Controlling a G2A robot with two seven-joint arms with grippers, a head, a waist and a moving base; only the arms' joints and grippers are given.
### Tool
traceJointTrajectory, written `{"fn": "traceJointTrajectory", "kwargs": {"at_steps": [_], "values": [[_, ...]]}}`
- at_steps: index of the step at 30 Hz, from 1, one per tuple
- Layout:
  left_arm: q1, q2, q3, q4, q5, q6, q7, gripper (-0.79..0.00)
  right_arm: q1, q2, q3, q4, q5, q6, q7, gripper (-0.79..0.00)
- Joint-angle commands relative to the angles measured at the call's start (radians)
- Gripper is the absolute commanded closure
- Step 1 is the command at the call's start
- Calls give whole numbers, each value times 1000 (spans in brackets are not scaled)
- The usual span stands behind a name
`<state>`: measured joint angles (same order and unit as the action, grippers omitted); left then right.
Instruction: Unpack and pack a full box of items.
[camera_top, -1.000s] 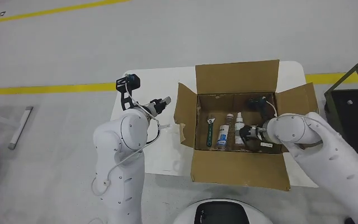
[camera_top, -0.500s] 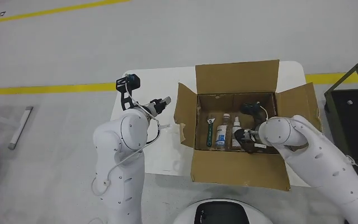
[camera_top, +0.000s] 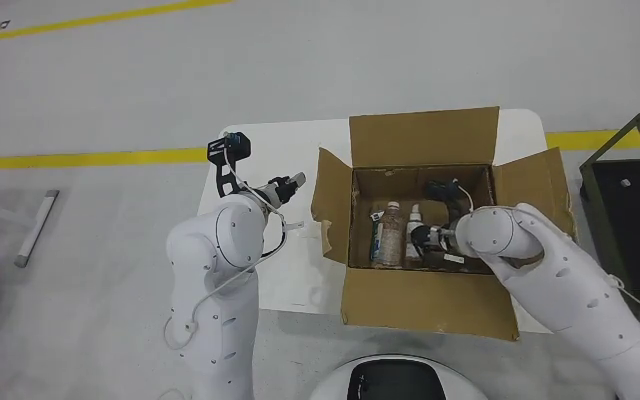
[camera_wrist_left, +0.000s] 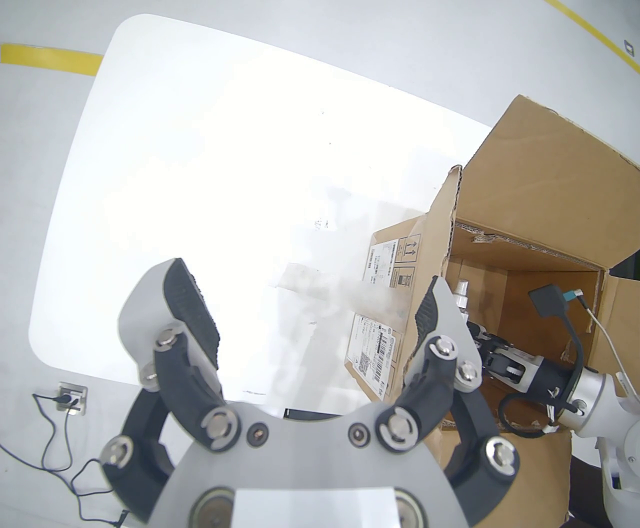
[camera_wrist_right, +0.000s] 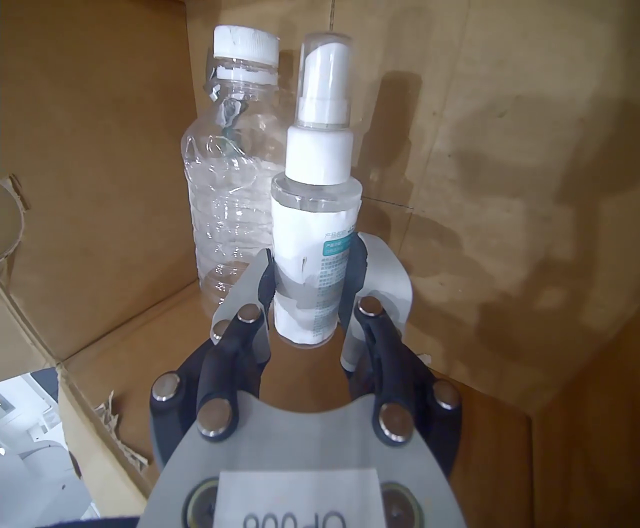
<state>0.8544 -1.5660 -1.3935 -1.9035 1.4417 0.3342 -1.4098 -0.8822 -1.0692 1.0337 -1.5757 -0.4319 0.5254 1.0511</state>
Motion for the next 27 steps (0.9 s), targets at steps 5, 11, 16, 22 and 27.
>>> {"fn": "traceJointTrajectory", "kwargs": {"at_steps": [5,11,16,22,27], "values": [[0,0,0,0,0,0,0,-785,-27,14,51,-41,-9,-8,27,-326],[0,0,0,0,0,0,0,-785,-54,26,102,-78,-7,-13,27,-299],[0,0,0,0,0,0,0,-785,-94,46,285,-181,67,-25,-22,-55],[0,0,0,0,0,0,0,-785,-223,88,633,-348,48,-57,-44,0],[0,0,0,0,0,0,0,-785,-375,113,923,-455,-28,-49,20,0]]}}
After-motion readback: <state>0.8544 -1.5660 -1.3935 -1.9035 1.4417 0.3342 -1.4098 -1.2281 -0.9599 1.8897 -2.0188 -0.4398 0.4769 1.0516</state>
